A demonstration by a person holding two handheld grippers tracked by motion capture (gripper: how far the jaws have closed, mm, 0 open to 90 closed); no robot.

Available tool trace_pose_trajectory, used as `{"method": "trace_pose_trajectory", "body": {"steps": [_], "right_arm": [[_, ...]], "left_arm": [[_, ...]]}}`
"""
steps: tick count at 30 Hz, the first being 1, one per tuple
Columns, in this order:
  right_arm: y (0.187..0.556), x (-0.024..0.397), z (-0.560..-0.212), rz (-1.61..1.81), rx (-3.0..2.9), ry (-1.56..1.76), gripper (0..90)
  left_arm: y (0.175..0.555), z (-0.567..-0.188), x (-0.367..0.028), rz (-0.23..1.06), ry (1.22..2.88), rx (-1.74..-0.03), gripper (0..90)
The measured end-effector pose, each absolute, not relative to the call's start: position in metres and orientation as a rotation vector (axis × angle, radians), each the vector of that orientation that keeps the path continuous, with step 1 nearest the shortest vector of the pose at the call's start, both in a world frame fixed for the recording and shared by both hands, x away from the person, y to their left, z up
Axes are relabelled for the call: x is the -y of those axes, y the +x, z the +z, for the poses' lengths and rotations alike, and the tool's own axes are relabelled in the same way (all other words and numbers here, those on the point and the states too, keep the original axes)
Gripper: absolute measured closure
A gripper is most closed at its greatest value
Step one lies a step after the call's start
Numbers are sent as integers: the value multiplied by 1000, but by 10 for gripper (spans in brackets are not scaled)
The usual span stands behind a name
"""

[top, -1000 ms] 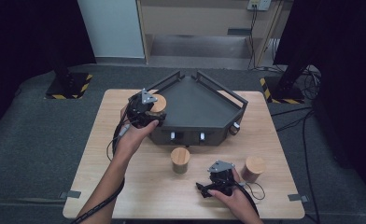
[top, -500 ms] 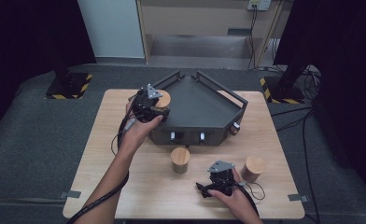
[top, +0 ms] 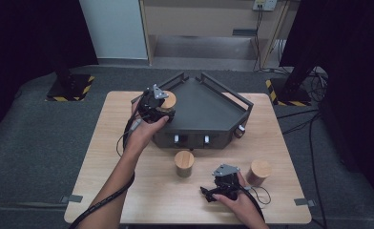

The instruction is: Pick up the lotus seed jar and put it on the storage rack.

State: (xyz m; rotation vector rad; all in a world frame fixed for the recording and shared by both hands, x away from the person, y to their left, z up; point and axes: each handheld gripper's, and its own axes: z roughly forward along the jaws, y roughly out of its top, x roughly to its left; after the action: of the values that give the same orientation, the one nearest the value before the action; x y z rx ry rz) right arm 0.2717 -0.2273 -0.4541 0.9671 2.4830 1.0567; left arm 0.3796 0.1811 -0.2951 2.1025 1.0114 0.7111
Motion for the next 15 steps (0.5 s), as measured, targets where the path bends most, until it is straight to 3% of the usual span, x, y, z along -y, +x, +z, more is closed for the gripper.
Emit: {"method": "trace_pose_trajectory", "body": {"steps": [15], "right_arm": [[272,227,-454,1058,-2482,968,11]], "left_arm": [[393,-301,-176,681,2104,-1027,244]]}}
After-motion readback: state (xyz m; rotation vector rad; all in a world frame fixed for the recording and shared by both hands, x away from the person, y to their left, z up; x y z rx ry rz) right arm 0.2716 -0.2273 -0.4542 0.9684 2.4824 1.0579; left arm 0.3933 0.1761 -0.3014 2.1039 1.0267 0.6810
